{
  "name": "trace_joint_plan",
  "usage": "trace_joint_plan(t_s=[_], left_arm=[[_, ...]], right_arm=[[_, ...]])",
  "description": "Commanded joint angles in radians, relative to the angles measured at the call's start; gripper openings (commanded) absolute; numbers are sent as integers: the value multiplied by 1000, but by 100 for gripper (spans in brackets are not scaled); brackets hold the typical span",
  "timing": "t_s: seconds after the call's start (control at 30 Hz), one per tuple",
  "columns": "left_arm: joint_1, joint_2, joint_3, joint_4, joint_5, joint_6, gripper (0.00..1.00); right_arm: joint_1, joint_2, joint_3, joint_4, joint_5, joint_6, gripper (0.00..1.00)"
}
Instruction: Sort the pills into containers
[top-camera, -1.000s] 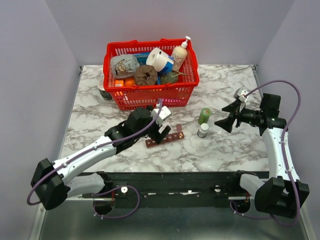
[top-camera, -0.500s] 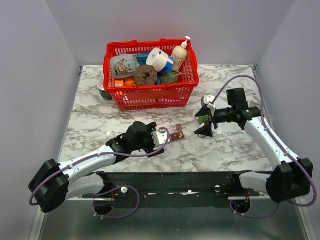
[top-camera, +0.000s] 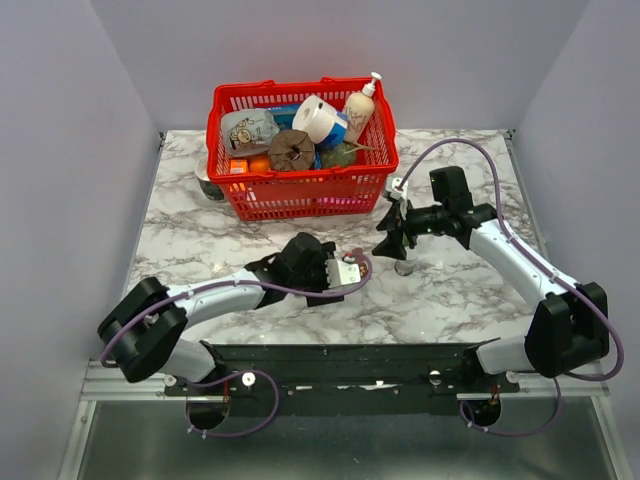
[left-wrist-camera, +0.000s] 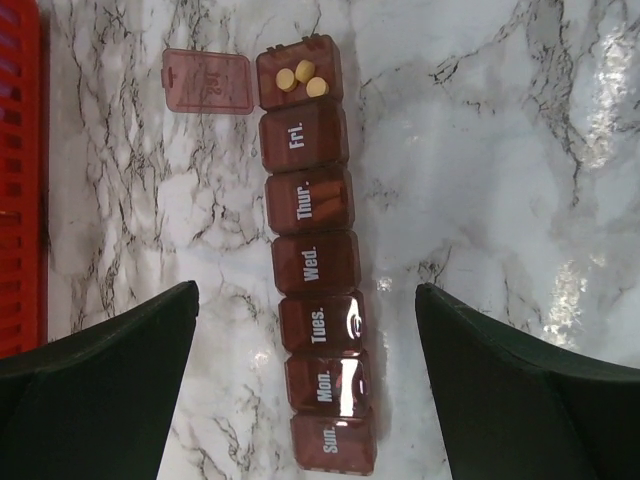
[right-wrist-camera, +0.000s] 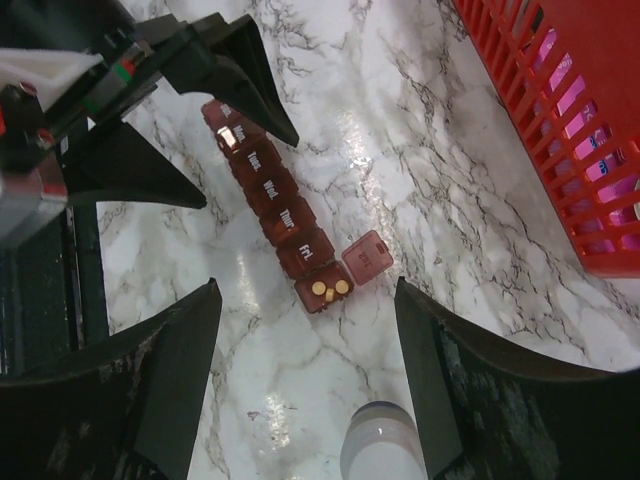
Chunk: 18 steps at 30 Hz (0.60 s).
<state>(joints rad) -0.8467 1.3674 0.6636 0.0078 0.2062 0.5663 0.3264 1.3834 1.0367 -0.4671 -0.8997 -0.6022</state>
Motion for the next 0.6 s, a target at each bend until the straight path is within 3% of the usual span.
trace_joint_plan(t_s=[0.0,0.2,0.4,0.5,0.57], left_arm=[[-17,77,60,-57,-57,69,94],[-17,125,71,-121,-68,101,89],[-17,120,31,-114,-71,121,85],[-17,142,53,-133,-71,126,75],[-17,159,65,-141,-71,129,61]], right_arm=[[7,5,-26,76,45,79,75],[8,43,-30,107,100,145,65],[31,65,-66,222,229,260,34],[52,81,-82,277,304,278,28],[74,92,-99,309,338,282,27]])
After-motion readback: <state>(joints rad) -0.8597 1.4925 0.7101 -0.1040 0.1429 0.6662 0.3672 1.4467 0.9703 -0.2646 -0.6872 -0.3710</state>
